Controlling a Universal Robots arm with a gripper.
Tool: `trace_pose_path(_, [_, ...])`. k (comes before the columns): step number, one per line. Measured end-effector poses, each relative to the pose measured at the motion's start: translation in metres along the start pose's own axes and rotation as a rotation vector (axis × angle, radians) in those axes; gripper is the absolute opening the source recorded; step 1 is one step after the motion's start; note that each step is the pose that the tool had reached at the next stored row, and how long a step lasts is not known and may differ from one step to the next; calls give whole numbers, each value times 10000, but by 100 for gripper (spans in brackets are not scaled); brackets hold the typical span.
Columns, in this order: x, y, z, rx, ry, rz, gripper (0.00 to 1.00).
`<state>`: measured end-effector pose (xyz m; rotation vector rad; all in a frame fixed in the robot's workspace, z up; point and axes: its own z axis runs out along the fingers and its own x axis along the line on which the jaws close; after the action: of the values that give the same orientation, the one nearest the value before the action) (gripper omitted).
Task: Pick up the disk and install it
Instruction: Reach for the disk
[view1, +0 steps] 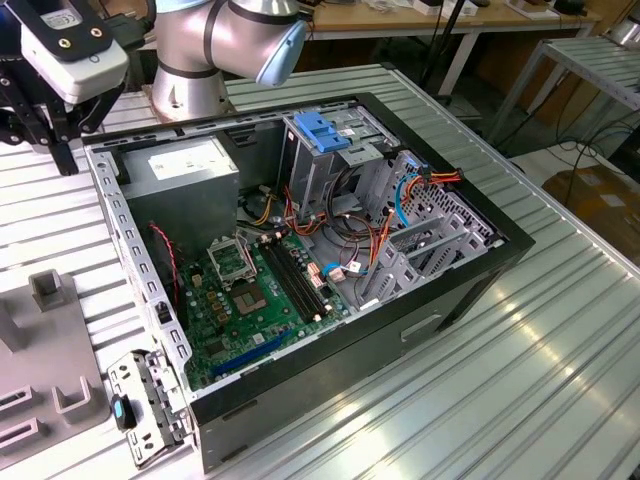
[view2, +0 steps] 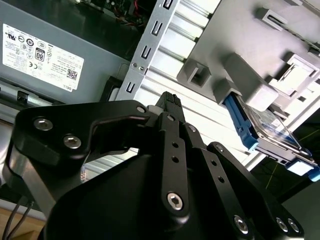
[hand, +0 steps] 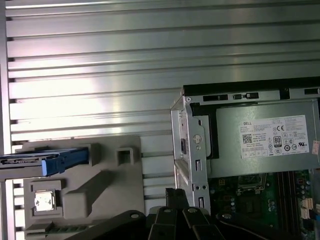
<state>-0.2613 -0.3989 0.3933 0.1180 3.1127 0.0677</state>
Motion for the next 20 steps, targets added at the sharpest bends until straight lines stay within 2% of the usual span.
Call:
trace_pose_path(6, [38,-3,-1,0,7,0,11])
trace_pose_path(8, [55,-4,-1,-10,76,3,11])
trace_pose_path(9, [65,-5,-2,-15,165,6,11])
trace_pose_path(11, [80,-6,-3,-13,278,13,11])
trace_pose_path(16, [99,-7,-2,-14,295,15,11])
trace_pose_path(20, [140,-5,-4,-13,299,14,11])
